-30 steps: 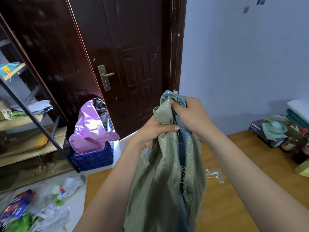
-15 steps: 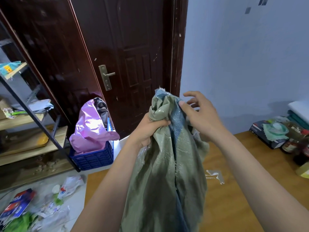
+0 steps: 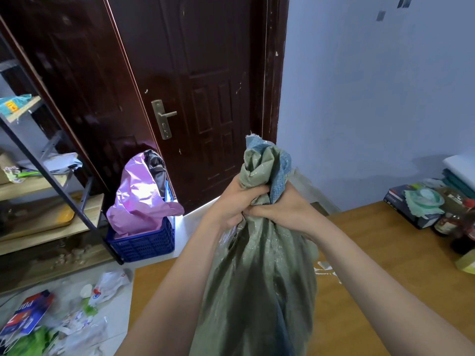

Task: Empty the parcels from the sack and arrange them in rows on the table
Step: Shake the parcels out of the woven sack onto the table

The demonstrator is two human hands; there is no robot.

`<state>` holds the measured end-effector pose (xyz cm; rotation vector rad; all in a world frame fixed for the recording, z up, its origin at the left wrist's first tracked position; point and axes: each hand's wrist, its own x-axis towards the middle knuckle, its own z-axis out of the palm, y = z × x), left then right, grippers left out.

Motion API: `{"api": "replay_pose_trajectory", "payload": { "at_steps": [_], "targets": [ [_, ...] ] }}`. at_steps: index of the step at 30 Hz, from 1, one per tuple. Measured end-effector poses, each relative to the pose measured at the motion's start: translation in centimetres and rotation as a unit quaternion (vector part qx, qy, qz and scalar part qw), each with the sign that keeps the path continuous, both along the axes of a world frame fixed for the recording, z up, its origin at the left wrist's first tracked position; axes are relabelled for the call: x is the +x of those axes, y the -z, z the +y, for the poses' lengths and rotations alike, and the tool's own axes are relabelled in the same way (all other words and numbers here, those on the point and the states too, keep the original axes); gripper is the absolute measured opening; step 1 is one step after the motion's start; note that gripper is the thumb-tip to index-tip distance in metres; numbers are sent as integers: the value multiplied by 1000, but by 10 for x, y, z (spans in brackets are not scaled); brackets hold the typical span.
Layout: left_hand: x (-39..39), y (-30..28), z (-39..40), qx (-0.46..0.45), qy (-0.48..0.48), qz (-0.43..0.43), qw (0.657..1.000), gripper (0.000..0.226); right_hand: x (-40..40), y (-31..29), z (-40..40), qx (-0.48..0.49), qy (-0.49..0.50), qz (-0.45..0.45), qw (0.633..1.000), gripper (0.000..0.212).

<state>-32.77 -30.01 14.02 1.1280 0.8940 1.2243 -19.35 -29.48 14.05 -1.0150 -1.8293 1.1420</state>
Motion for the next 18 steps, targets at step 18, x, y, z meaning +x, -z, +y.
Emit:
{"api": "replay_pose_trajectory", "payload": {
  "at_steps": [18],
  "targets": [
    [-43,12,-7,69,-38,236,968,95,-7,-9,2,-70,177,34,981,13]
  ]
}}
